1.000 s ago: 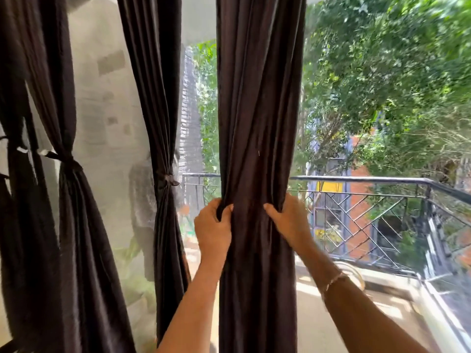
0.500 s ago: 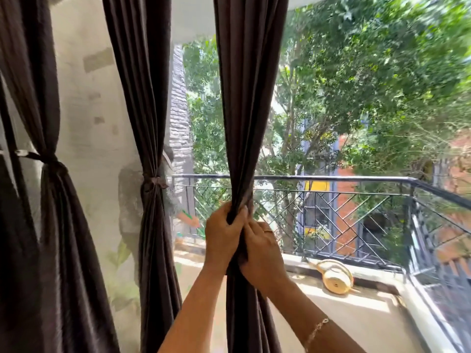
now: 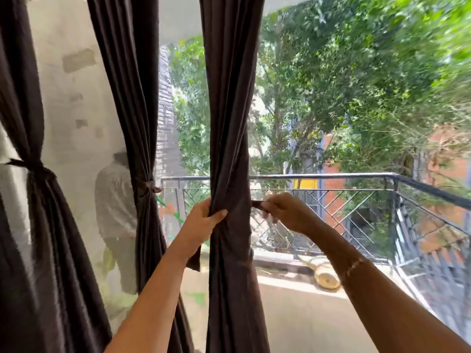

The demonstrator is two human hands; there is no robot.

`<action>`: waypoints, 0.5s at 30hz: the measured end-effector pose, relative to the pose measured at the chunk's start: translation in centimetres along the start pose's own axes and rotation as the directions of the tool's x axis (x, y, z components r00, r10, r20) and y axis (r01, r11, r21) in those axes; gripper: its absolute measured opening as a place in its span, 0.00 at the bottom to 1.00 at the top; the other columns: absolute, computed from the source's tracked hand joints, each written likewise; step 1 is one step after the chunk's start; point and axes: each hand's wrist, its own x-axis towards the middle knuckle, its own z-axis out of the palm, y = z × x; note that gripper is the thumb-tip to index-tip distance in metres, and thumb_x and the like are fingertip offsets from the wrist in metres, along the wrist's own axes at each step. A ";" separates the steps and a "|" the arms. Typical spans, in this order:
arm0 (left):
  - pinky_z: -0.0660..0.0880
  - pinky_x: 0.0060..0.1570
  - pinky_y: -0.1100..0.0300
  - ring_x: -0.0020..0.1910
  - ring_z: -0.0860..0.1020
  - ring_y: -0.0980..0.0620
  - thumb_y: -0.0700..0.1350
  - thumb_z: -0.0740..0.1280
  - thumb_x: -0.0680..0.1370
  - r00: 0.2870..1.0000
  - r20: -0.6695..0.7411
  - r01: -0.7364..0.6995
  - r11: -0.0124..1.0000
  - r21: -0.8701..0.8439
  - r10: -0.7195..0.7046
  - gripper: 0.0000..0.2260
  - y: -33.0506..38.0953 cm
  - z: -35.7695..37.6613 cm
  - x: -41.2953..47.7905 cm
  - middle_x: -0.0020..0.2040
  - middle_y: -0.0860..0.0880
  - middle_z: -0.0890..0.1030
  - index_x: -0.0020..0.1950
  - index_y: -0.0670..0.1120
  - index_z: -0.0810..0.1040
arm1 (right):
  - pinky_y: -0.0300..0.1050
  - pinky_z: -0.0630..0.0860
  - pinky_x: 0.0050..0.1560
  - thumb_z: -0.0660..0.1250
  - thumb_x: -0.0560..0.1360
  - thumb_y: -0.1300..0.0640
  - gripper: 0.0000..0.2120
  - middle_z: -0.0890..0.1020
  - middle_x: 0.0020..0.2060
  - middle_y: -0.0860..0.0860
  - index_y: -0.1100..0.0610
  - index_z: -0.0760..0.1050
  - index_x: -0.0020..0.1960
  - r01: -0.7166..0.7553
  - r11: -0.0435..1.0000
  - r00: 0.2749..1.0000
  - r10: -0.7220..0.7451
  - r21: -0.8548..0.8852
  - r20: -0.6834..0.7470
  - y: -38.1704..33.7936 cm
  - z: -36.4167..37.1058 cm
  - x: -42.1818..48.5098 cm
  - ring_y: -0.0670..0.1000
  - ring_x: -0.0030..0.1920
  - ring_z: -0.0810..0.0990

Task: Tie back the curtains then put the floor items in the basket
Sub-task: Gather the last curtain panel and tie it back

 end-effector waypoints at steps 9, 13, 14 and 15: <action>0.75 0.55 0.48 0.52 0.79 0.40 0.44 0.66 0.74 0.993 -0.102 0.084 0.947 0.311 -0.055 0.11 1.1 3.4 0.0 0.51 0.40 0.82 0.53 0.43 0.79 | 0.48 0.78 0.45 0.61 0.74 0.58 0.09 0.81 0.33 0.50 0.56 0.76 0.36 -0.485 0.348 0.871 0.109 0.802 0.480 -2.8 3.4 -4.4 0.50 0.38 0.82; 0.76 0.46 0.60 0.41 0.79 0.47 0.55 0.58 0.79 0.974 0.101 0.200 0.979 0.040 -0.203 0.21 2.4 3.0 -0.7 0.45 0.41 0.81 0.50 0.38 0.80 | 0.50 0.73 0.49 0.57 0.78 0.57 0.08 0.77 0.38 0.49 0.54 0.71 0.41 -0.488 0.347 0.872 0.158 0.801 0.463 -2.7 4.0 -4.2 0.51 0.44 0.76; 0.75 0.46 0.59 0.40 0.78 0.48 0.58 0.55 0.79 0.961 0.167 0.218 0.976 0.029 -0.219 0.25 2.6 2.9 -0.8 0.45 0.41 0.81 0.50 0.38 0.80 | 0.51 0.71 0.50 0.56 0.79 0.56 0.10 0.77 0.37 0.49 0.54 0.71 0.40 -0.490 0.359 0.872 0.192 0.795 0.451 -2.6 4.2 -4.1 0.51 0.44 0.76; 0.74 0.46 0.58 0.39 0.78 0.49 0.60 0.52 0.79 0.948 0.232 0.223 0.975 0.004 -0.218 0.27 2.8 2.9 -0.9 0.43 0.42 0.82 0.49 0.39 0.80 | 0.52 0.71 0.51 0.56 0.79 0.56 0.10 0.77 0.37 0.49 0.53 0.71 0.40 -0.488 0.372 0.873 0.224 0.790 0.434 -2.7 4.3 -4.1 0.52 0.43 0.76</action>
